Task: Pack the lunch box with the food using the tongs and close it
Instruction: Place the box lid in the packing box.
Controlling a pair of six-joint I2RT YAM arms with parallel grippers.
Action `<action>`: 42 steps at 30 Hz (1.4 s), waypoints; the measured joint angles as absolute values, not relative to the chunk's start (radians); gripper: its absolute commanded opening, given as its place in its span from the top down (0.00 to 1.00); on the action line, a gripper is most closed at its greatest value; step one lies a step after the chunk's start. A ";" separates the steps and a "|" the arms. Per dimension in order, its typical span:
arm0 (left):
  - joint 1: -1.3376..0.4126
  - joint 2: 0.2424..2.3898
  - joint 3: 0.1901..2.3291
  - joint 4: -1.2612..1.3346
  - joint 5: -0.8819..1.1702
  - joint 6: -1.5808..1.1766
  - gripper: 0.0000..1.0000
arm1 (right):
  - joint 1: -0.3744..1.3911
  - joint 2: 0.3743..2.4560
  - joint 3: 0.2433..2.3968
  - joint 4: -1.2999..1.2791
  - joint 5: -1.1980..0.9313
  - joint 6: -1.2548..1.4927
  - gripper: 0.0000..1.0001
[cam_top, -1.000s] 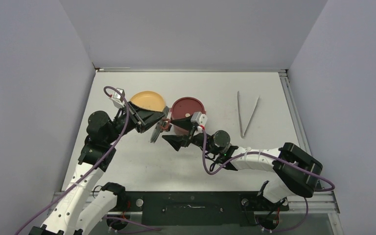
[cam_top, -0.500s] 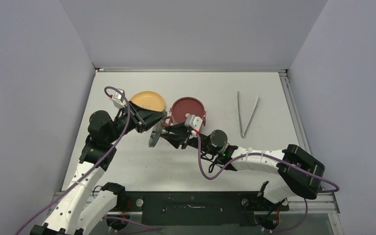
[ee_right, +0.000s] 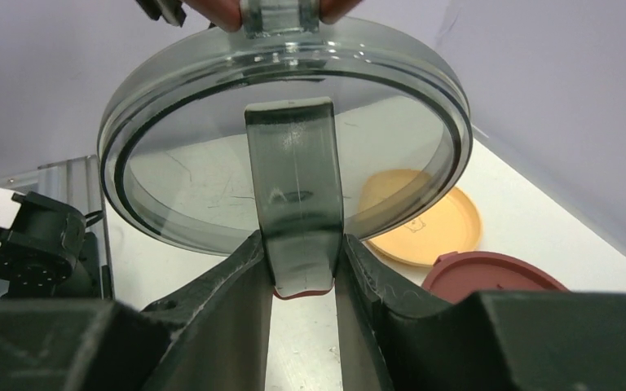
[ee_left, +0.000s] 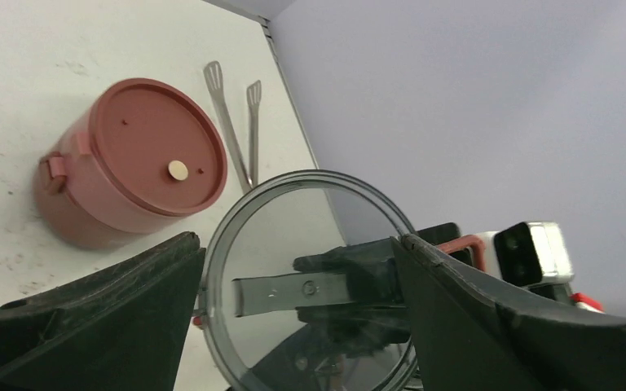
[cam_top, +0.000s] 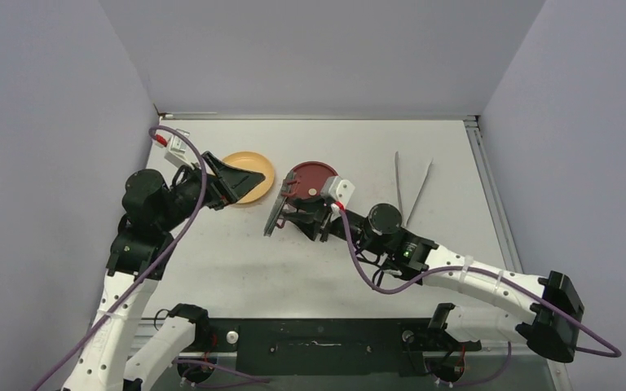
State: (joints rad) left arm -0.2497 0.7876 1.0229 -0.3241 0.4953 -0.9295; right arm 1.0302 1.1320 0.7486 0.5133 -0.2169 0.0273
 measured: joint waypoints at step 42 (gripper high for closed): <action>-0.276 0.935 0.944 -0.311 0.586 -0.593 0.10 | 0.814 1.795 2.022 -1.008 -0.002 -0.169 0.95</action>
